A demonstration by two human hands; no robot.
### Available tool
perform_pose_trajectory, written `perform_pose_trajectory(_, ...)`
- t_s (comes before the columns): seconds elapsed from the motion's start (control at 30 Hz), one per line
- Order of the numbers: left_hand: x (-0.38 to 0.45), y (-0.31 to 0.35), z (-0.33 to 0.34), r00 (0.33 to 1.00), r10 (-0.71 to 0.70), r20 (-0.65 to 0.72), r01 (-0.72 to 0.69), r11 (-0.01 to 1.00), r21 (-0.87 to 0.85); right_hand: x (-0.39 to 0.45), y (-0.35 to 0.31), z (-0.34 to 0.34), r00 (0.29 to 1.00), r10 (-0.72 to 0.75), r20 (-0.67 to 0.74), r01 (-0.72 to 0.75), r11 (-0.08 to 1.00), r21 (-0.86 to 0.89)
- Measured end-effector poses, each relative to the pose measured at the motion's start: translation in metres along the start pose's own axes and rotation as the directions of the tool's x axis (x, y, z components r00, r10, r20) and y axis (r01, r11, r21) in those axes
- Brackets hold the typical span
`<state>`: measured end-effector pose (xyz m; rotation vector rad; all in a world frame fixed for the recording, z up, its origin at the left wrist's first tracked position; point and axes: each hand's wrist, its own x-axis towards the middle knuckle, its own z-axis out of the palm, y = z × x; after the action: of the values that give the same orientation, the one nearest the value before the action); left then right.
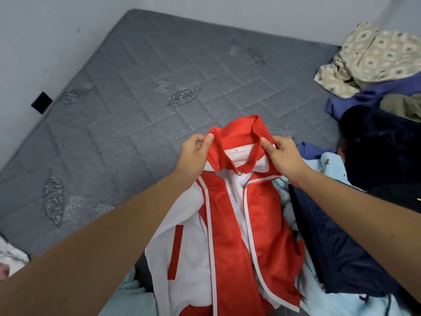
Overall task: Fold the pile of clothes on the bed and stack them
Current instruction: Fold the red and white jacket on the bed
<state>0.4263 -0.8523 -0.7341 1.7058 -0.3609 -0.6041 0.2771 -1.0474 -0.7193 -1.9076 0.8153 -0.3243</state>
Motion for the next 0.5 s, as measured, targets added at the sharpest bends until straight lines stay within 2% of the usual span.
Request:
perform_pose_trajectory(0.07, -0.008, 0.003, -0.004, 0.992, -0.061, 0.113, 0.065, 0.997, -0.032, -0.002, -0.003, -0.002, 1.0, 0.02, -0.024, -0.02, 1.0, -0.016)
perform_pose_trajectory(0.17, -0.018, 0.001, -0.013, 0.946, -0.161, 0.281, 0.147, 0.987, 0.068, -0.005, -0.004, -0.004, 0.998, 0.058, -0.034, -0.06, 0.997, -0.054)
perform_pose_trajectory(0.23, -0.024, -0.005, -0.018, 0.915, -0.213, 0.342, 0.189, 0.977, 0.103, -0.006, -0.002, -0.004, 0.995, 0.089, -0.051, -0.092, 0.994, -0.057)
perform_pose_trajectory(0.43, -0.037, -0.031, -0.03, 0.922, -0.222, 0.316, 0.204, 0.975, 0.089, -0.006, 0.009, -0.009, 0.986, 0.129, -0.109, -0.139, 0.987, -0.087)
perform_pose_trajectory(0.5, -0.04, -0.036, -0.032, 0.94, -0.223, 0.259, 0.197, 0.973, 0.123, -0.008, 0.013, -0.01, 0.986, 0.116, -0.119, -0.133, 0.981, -0.141)
